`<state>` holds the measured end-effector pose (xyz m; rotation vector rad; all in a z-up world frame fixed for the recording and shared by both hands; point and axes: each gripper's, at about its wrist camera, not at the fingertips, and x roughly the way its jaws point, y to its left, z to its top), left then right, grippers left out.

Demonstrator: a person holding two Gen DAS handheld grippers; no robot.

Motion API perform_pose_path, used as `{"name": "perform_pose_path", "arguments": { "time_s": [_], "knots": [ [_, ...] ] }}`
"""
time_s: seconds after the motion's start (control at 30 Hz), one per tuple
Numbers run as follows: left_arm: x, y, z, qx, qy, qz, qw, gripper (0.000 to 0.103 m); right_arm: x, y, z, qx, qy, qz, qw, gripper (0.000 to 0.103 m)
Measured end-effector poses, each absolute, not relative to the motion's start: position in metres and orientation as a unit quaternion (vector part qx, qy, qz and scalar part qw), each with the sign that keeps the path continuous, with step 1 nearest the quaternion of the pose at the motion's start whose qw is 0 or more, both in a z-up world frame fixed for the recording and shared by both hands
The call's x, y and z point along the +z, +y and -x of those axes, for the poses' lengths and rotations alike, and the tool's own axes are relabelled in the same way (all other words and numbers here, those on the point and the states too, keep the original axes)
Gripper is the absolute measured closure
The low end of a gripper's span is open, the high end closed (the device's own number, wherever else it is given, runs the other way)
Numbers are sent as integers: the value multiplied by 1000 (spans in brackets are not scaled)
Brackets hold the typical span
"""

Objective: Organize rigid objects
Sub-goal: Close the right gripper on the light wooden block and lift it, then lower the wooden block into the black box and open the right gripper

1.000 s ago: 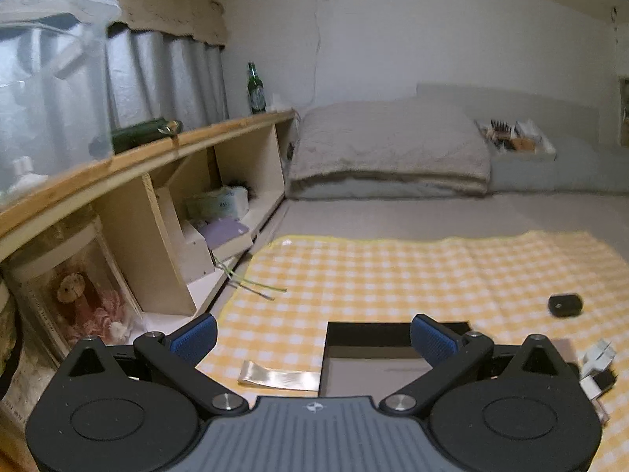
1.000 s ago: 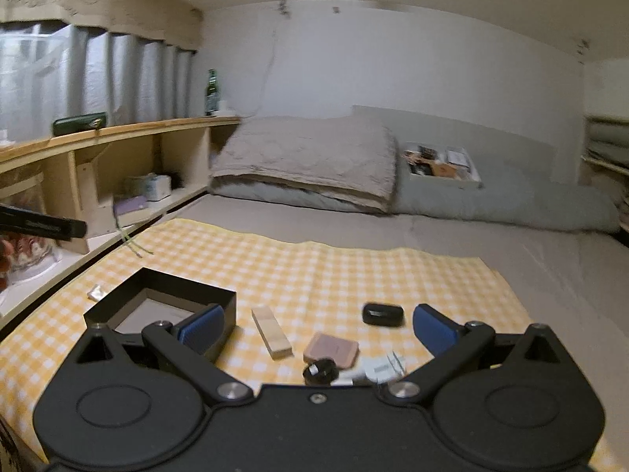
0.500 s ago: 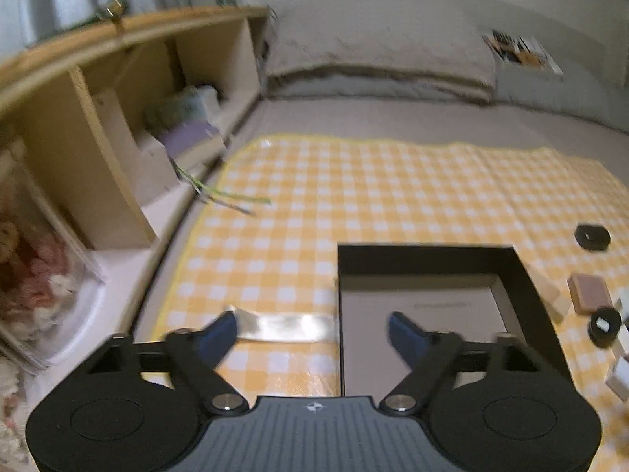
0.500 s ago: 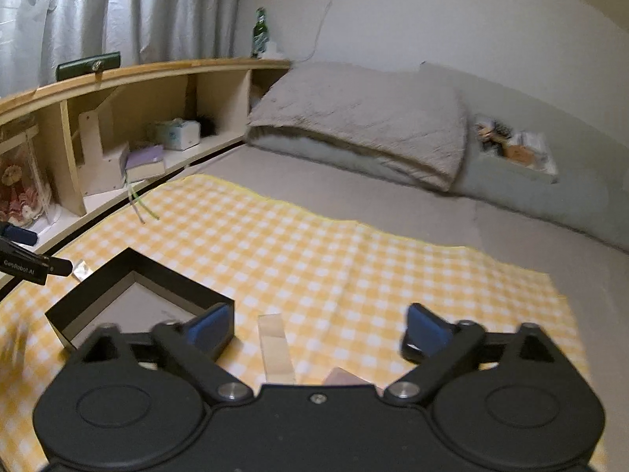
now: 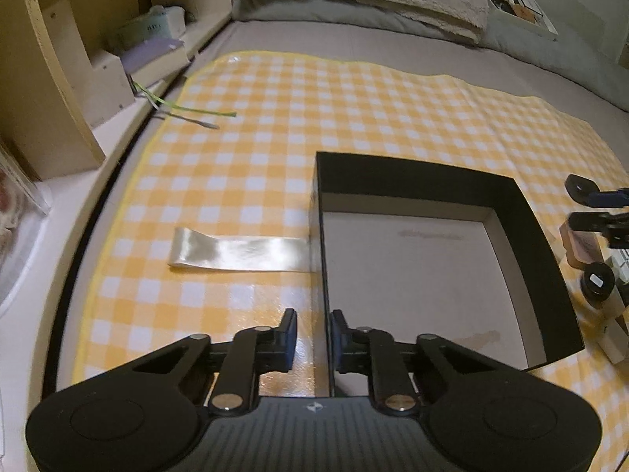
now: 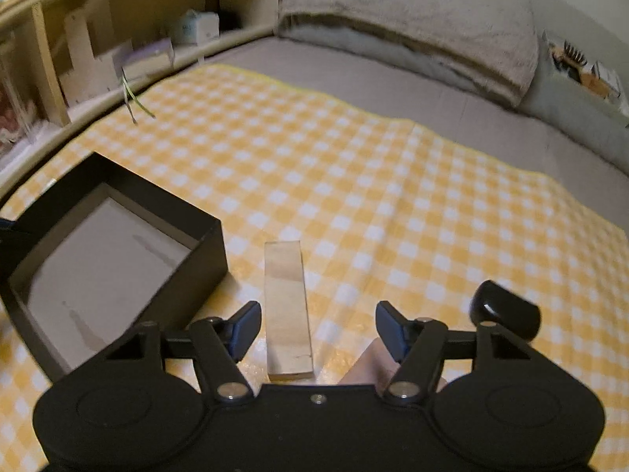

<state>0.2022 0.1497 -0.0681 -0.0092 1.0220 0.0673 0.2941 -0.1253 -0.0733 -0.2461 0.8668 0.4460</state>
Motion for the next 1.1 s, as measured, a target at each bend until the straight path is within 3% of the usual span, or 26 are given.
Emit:
{"name": "perform_pose_path", "arguments": {
  "time_s": [0.07,0.47,0.57,0.63,0.8,1.1],
  "knots": [
    [-70,149,-205,27,494,8,869,96,-80,-120,-302,211,424,118,873,38],
    [-72,146,-212,26,503,2,864,97,-118,-86,-339,198,485,124,843,41],
    [-72,147,-212,26,502,5,864,97,-127,-81,-341,191,504,132,832,53],
    [-72,148,-211,27,503,6,864,97,-127,-81,-340,192,515,121,827,68],
    [-73,146,-211,30,507,3,861,96,-107,-84,-330,162,508,103,840,69],
    [-70,148,-209,35,506,14,862,96,-31,-93,-299,162,468,-71,866,69]
  ]
}}
